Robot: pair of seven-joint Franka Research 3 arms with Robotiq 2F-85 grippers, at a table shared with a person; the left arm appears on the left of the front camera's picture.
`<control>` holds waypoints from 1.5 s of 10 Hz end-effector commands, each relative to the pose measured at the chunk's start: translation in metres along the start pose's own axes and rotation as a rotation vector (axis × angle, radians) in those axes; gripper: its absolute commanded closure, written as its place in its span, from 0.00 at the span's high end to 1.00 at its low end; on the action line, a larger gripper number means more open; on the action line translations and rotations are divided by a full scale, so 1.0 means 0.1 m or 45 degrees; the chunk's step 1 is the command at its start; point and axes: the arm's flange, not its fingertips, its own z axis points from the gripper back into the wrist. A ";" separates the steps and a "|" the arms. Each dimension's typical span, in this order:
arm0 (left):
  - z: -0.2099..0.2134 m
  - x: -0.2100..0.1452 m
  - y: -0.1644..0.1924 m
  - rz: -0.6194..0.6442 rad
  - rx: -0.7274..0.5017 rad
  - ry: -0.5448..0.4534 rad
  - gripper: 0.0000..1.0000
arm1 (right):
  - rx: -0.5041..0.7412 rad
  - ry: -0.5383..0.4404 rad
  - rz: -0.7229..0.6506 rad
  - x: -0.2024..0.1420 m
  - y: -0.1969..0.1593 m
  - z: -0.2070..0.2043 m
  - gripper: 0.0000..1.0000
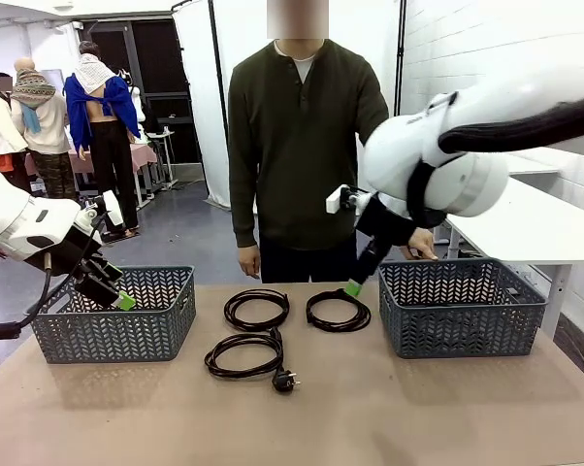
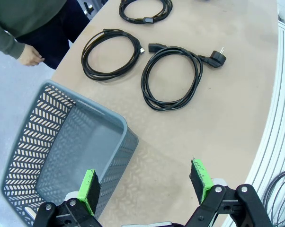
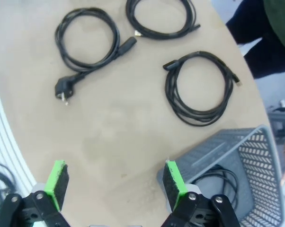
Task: Organize the cables according to human instructions.
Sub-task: Pick up a bundle of cables and place it in the basket indicated by the human.
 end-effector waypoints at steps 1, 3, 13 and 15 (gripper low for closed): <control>0.00 -0.04 -0.01 0.010 -0.009 -0.008 1.00 | 0.004 0.093 -0.174 0.34 -0.13 -0.11 1.00; 0.00 -0.04 -0.01 0.010 -0.009 -0.008 1.00 | -0.060 0.126 -0.301 0.60 -0.25 -0.31 1.00; 0.00 -0.04 -0.01 0.010 -0.009 -0.008 1.00 | -0.048 0.155 -0.445 0.73 -0.46 -0.83 1.00; 0.00 -0.04 -0.01 0.010 -0.009 -0.008 1.00 | -0.048 0.155 -0.445 0.73 -0.46 -0.83 1.00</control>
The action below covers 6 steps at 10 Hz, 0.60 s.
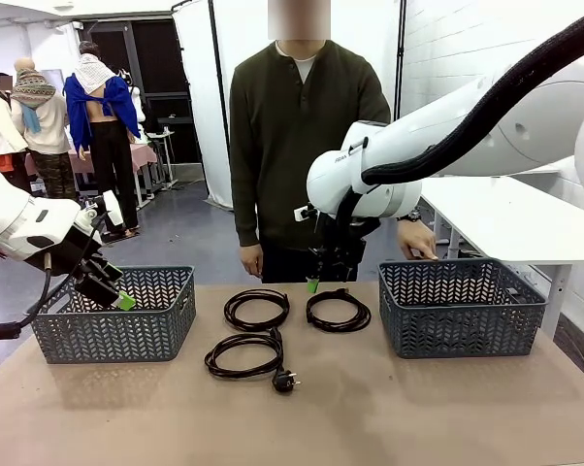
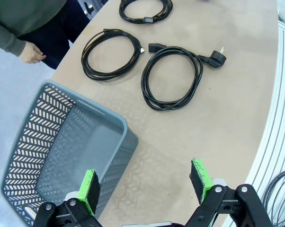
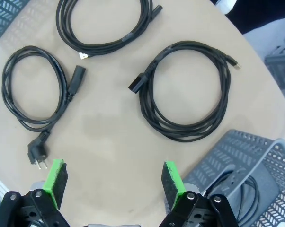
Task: Organize the cables according to human instructions.
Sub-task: Pick up a bundle of cables and place it in the basket indicated by the human.
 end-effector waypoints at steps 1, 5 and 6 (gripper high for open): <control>0.00 -0.04 -0.01 0.010 -0.010 -0.008 1.00 | 0.013 -0.001 0.008 -0.05 -0.01 0.01 1.00; 0.00 -0.04 -0.01 0.010 -0.010 -0.008 1.00 | -0.014 0.029 -0.127 0.21 -0.02 -0.15 1.00; 0.00 -0.04 -0.01 0.010 -0.010 -0.008 1.00 | -0.044 0.034 -0.179 0.29 -0.03 -0.20 1.00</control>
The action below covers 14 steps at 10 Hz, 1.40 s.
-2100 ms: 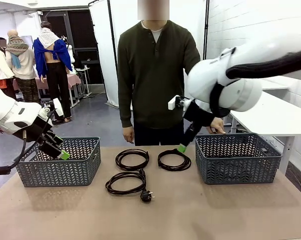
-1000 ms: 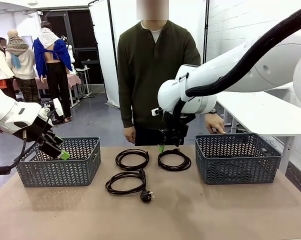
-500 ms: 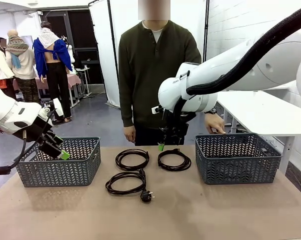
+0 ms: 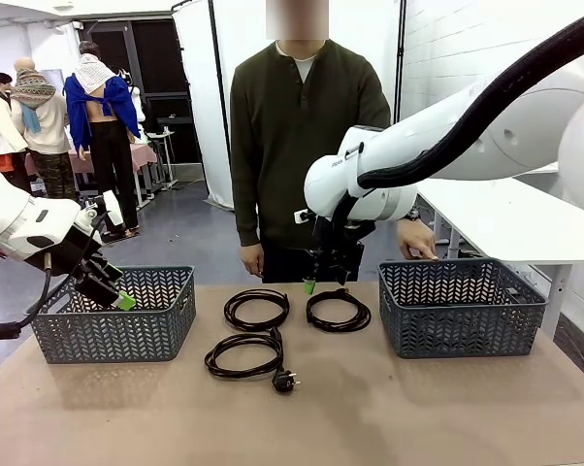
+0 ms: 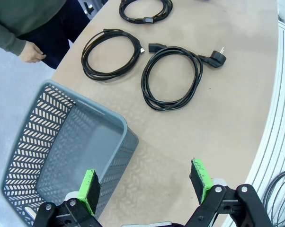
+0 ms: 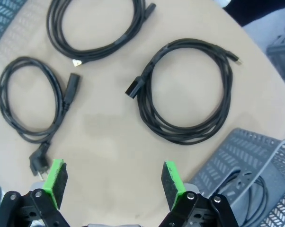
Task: Organize the cables according to human instructions.
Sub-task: Pick up a bundle of cables and place it in the basket indicated by the human.
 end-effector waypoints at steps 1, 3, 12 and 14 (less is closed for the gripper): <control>0.00 -0.04 -0.01 0.010 -0.010 -0.008 1.00 | -0.067 0.019 -0.114 0.25 0.02 -0.11 1.00; 0.00 -0.04 -0.01 0.010 -0.010 -0.008 1.00 | -0.093 0.019 -0.193 0.35 -0.03 -0.25 1.00; 0.00 -0.04 -0.01 0.010 -0.010 -0.008 1.00 | -0.249 -0.039 -0.428 0.61 -0.23 -0.78 1.00; 0.00 -0.04 -0.01 0.010 -0.010 -0.008 1.00 | -0.193 -0.015 -0.394 0.53 -0.25 -0.75 1.00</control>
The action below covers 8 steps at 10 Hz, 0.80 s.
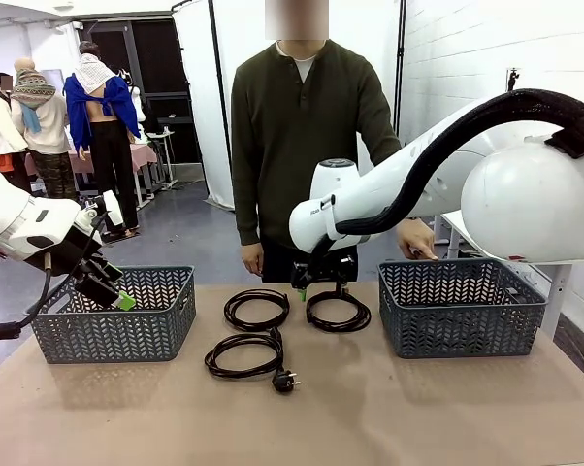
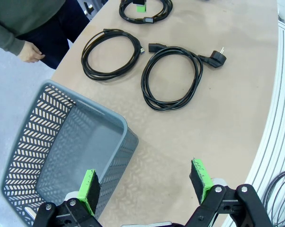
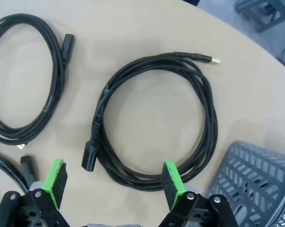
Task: Organize the cables according to human instructions.
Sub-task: Pick up a bundle of cables and place it in the basket indicated by the human.
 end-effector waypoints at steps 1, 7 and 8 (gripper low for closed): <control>0.00 -0.04 -0.01 0.010 -0.010 -0.008 1.00 | 0.003 -0.003 0.009 0.00 -0.02 0.03 1.00; 0.00 -0.04 -0.01 0.010 -0.010 -0.008 1.00 | 0.005 -0.002 -0.033 0.05 0.02 -0.03 1.00; 0.00 -0.04 -0.01 0.010 -0.010 -0.008 1.00 | -0.002 -0.005 -0.061 0.12 0.04 -0.06 1.00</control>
